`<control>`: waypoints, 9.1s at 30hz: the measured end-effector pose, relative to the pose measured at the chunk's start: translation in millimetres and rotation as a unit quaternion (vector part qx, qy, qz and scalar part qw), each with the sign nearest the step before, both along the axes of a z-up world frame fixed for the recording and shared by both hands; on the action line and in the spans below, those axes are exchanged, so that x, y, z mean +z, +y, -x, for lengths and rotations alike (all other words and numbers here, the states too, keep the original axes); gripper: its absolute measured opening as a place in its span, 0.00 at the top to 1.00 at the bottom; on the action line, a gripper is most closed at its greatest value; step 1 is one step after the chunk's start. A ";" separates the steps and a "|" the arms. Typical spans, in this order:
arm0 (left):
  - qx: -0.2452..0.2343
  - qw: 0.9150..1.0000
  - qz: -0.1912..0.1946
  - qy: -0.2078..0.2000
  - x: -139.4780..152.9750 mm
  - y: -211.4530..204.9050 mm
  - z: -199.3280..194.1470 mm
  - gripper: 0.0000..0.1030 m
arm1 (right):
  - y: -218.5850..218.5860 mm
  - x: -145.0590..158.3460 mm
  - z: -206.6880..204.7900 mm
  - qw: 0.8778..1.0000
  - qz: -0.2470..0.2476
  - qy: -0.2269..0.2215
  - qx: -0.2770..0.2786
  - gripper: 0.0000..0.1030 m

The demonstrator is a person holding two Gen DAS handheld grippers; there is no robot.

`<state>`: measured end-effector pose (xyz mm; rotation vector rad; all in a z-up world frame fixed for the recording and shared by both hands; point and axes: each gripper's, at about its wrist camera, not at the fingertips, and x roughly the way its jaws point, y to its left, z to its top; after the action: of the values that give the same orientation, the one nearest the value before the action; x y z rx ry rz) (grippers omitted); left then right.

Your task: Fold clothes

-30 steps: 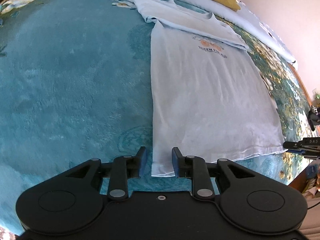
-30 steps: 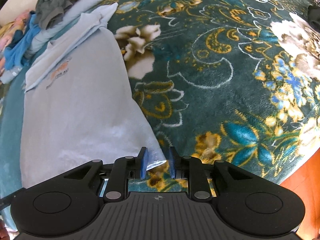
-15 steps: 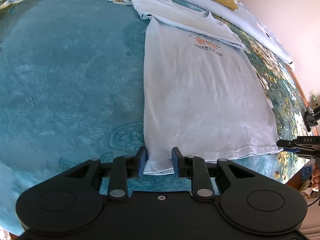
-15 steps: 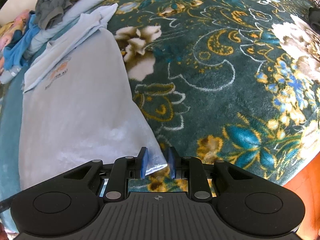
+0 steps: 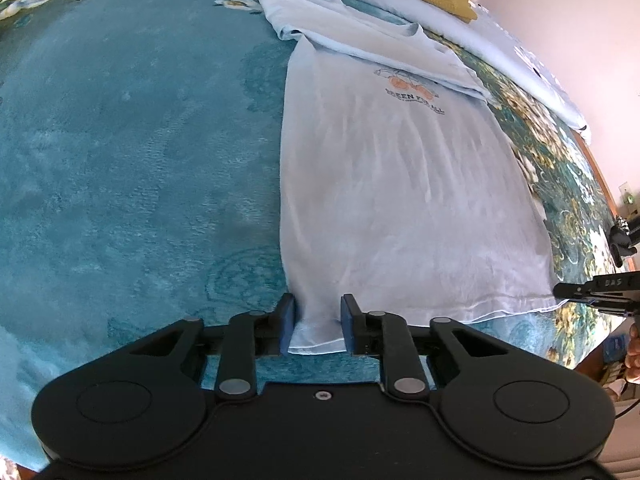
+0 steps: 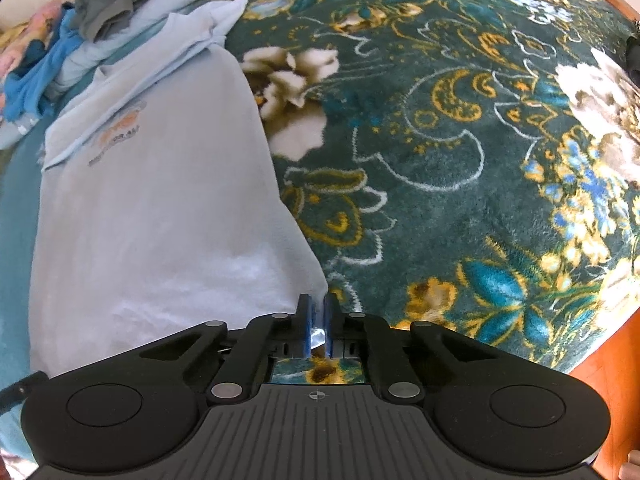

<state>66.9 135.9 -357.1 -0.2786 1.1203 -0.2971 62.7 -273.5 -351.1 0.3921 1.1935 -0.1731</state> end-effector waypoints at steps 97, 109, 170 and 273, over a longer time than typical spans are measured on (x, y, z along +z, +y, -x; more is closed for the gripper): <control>0.042 0.990 -0.097 -0.091 16.6 -47.0 -362.9 0.58 | -65.4 -4.2 -390.8 0.985 -0.074 -0.108 0.110 0.69; 0.046 0.988 -0.108 -0.098 12.7 -45.4 -362.6 0.96 | -38.4 -10.3 -412.7 0.984 -0.056 -0.099 0.140 0.94; -0.046 0.970 -0.187 -0.148 6.7 -86.7 -397.0 0.61 | -30.2 -24.4 -430.8 0.979 -0.061 -0.093 0.171 0.77; 0.297 0.949 0.110 -0.012 10.9 6.1 -149.3 0.36 | 20.3 19.8 -177.9 0.996 -0.031 -0.074 0.036 0.58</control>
<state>216.2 142.0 -346.2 -0.7887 0.9290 0.1134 240.6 -253.2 -331.3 0.4085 1.0673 -0.0429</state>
